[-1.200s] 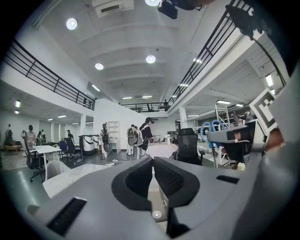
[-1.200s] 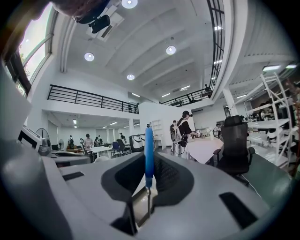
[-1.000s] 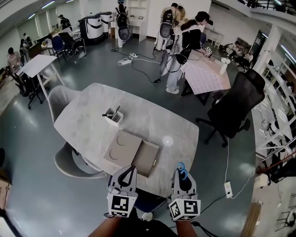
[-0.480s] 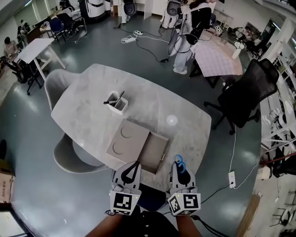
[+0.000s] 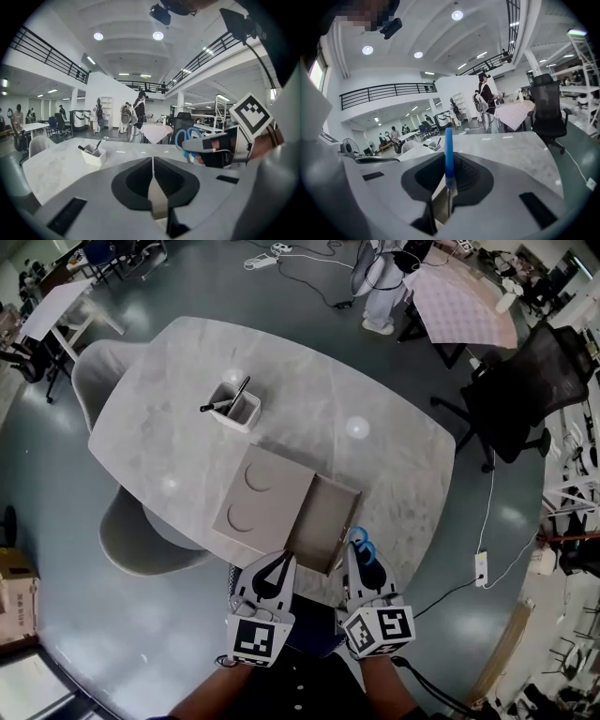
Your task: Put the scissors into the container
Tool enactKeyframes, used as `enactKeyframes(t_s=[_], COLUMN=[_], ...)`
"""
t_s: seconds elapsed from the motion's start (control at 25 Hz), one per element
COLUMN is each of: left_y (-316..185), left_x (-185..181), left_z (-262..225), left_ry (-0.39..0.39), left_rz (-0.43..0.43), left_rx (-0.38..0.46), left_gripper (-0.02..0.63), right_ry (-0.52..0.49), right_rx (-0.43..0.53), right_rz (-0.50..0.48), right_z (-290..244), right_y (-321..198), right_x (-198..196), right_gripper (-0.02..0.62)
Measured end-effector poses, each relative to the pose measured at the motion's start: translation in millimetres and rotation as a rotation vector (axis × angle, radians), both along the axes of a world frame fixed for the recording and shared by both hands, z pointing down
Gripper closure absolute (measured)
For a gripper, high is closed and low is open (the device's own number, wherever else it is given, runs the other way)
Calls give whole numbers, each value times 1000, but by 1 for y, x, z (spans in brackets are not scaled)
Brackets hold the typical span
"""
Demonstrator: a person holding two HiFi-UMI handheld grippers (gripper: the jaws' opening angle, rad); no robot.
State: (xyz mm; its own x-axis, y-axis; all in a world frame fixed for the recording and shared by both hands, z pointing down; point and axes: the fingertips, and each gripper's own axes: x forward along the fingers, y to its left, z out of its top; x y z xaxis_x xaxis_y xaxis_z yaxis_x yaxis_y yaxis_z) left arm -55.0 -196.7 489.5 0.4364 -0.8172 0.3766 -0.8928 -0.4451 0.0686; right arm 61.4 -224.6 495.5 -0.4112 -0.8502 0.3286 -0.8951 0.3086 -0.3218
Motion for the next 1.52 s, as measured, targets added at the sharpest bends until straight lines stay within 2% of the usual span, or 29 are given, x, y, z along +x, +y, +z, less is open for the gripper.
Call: enactKeyframes(t_s=[0.44, 0.96, 1.36, 1.52], left_y=[-21, -43, -54, -55], left_x=[0, -7, -15, -14], left_z=[49, 96, 114, 119], left_ry=[-8, 0, 3, 2], left_rz=[30, 31, 29, 39], left_rx=[-95, -186, -218, -224], left_gripper=[583, 583, 583, 583], right_ry=[-115, -189, -142, -45], right_rx=[-241, -508, -654, -655], right_rz=[-25, -29, -5, -20], right_z=[83, 160, 196, 204], right_y=[-35, -58, -63, -62], right_x=[-24, -58, -66, -65], right_gripper=[552, 552, 552, 549])
